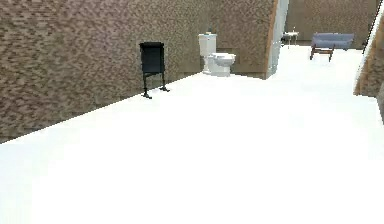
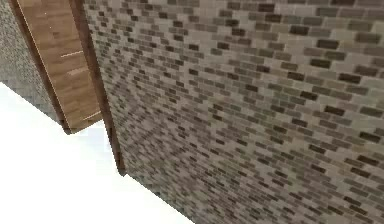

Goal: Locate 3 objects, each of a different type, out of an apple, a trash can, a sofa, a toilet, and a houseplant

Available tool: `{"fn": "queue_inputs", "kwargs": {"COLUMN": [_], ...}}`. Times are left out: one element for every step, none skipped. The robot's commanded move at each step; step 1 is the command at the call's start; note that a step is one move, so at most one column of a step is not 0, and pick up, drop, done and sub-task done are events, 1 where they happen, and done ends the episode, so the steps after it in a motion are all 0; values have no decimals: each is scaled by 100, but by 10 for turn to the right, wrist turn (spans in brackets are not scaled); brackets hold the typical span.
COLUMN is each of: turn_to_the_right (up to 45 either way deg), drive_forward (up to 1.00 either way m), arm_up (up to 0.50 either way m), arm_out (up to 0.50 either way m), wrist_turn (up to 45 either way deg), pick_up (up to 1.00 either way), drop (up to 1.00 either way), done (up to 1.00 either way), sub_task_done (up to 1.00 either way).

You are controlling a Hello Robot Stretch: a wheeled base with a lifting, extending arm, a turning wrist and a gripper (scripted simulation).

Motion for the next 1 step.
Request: {"fn": "queue_inputs", "kwargs": {"turn_to_the_right": [150], "drive_forward": [0], "arm_up": [0], "arm_out": [0], "wrist_turn": [0], "pick_up": [0], "drop": [0], "done": [0], "sub_task_done": [0]}}
